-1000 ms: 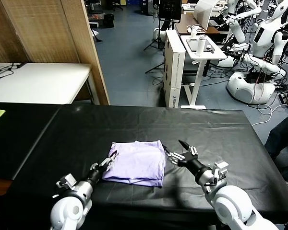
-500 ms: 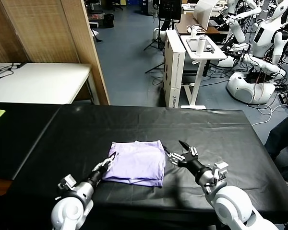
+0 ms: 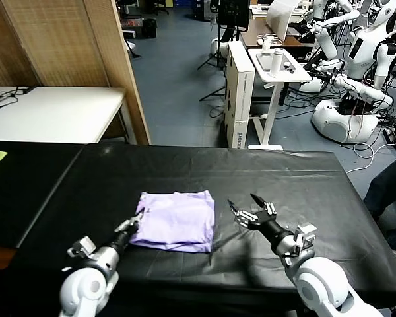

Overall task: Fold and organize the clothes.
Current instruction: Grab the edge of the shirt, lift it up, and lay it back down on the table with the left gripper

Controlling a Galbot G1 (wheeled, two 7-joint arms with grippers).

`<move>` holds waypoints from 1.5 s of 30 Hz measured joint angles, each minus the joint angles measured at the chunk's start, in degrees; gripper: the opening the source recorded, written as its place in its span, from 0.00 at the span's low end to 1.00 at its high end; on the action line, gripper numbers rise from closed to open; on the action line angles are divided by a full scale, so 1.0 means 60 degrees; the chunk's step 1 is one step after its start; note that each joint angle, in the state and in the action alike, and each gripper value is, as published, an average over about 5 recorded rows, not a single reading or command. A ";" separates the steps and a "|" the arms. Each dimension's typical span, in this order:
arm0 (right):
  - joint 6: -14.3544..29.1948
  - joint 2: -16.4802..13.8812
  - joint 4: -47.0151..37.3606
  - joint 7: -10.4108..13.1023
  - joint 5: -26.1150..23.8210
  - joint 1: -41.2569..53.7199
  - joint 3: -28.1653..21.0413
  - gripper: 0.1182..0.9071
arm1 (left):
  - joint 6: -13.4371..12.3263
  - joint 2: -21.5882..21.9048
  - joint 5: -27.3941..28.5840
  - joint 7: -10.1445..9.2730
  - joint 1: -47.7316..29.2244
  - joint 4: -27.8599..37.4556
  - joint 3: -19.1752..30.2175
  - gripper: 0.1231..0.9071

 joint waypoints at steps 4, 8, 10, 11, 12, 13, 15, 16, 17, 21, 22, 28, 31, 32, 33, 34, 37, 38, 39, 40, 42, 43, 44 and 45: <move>0.0004 0.0088 -0.0077 0.0021 -0.0116 0.0010 0.0047 1.00 | -0.0083 0.0829 0.0361 0.0029 0.0136 -0.0295 -0.0267 0.07; 0.0008 0.0231 -0.0171 0.0036 -0.0176 0.0052 0.0032 1.00 | -0.0113 0.1888 0.0272 0.0032 0.0333 -0.0585 -0.0712 0.07; 0.0011 0.0306 -0.0220 0.0038 -0.0198 0.0071 0.0001 1.00 | -0.0107 0.2433 0.0117 0.0015 0.0421 -0.0709 -0.0987 0.07; 0.0013 0.0342 -0.0244 0.0038 -0.0210 0.0081 -0.0016 1.00 | -0.0100 0.2713 0.0034 0.0001 0.0459 -0.0768 -0.1137 0.07; 0.0014 0.0375 -0.0266 0.0038 -0.0221 0.0092 -0.0034 1.00 | -0.0091 0.2994 -0.0037 -0.0015 0.0491 -0.0822 -0.1291 0.07; 0.0015 0.0406 -0.0287 0.0038 -0.0231 0.0105 -0.0050 1.00 | -0.0080 0.3262 -0.0099 -0.0035 0.0517 -0.0871 -0.1444 0.07; 0.0016 0.0453 -0.0321 0.0038 -0.0244 0.0130 -0.0076 1.00 | -0.0043 0.3783 -0.0202 -0.0097 0.0559 -0.0971 -0.1756 0.07; 0.0016 0.0470 -0.0335 0.0038 -0.0247 0.0143 -0.0085 1.00 | -0.0017 0.4015 -0.0233 -0.0139 0.0576 -0.1026 -0.1904 0.07; 0.0017 0.0482 -0.0347 0.0039 -0.0251 0.0154 -0.0091 1.00 | 0.0010 0.4225 -0.0253 -0.0188 0.0596 -0.1093 -0.2046 0.07; 0.0035 0.0511 -0.0389 0.0039 -0.0278 0.0157 -0.0093 1.00 | 0.0149 0.4722 -0.0236 -0.0423 0.0705 -0.1462 -0.2384 0.07; 0.0041 0.0516 -0.0396 0.0039 -0.0287 0.0146 -0.0091 1.00 | 0.0202 0.4756 -0.0229 -0.0512 0.0729 -0.1583 -0.2403 0.07; 0.0058 0.0559 -0.0402 0.0038 -0.0370 0.0041 -0.0064 1.00 | 0.0722 0.4364 -0.0321 -0.1322 0.0686 -0.2553 -0.1954 0.07; 0.0036 0.0548 -0.0358 0.0047 -0.0388 0.0004 -0.0023 1.00 | 0.0935 0.3873 -0.0240 -0.1594 0.0518 -0.2907 -0.1323 0.07; 0.0025 0.0539 -0.0332 0.0050 -0.0390 -0.0012 0.0003 1.00 | 0.0976 0.3681 -0.0164 -0.1643 0.0441 -0.2963 -0.1060 0.07; 0.0014 0.0526 -0.0304 0.0055 -0.0393 -0.0034 0.0036 1.00 | 0.1002 0.3479 -0.0065 -0.1675 0.0352 -0.2991 -0.0777 0.07; 0.0006 0.0513 -0.0281 0.0057 -0.0398 -0.0057 0.0068 1.00 | 0.1016 0.3270 0.0043 -0.1695 0.0252 -0.2990 -0.0486 0.07; -0.0006 0.0467 -0.0235 0.0062 -0.0422 -0.0138 0.0177 1.00 | 0.1012 0.2580 0.0379 -0.1724 -0.0067 -0.2845 0.0441 0.07; -0.0006 0.0455 -0.0228 0.0063 -0.0434 -0.0163 0.0209 1.00 | 0.1002 0.2332 0.0484 -0.1738 -0.0172 -0.2751 0.0749 0.07; -0.0006 0.0445 -0.0223 0.0064 -0.0449 -0.0185 0.0239 1.00 | 0.0992 0.2078 0.0587 -0.1756 -0.0272 -0.2641 0.1050 0.07; -0.0006 0.0439 -0.0219 0.0066 -0.0465 -0.0204 0.0263 1.00 | 0.0985 0.1829 0.0686 -0.1777 -0.0366 -0.2527 0.1335 0.07; -0.0011 0.0435 -0.0211 0.0071 -0.0494 -0.0222 0.0278 1.00 | 0.0973 0.1333 0.0877 -0.1815 -0.0535 -0.2281 0.1871 0.07; -0.0017 0.0434 -0.0208 0.0077 -0.0505 -0.0220 0.0272 1.00 | 0.0959 0.1098 0.0990 -0.1822 -0.0607 -0.2152 0.2111 0.07; -0.0026 0.0433 -0.0205 0.0083 -0.0512 -0.0209 0.0258 1.00 | 0.0935 0.0867 0.1104 -0.1819 -0.0672 -0.2013 0.2341 0.07; -0.0040 0.0430 -0.0202 0.0090 -0.0516 -0.0192 0.0234 1.00 | 0.0896 0.0639 0.1231 -0.1811 -0.0730 -0.1858 0.2556 0.07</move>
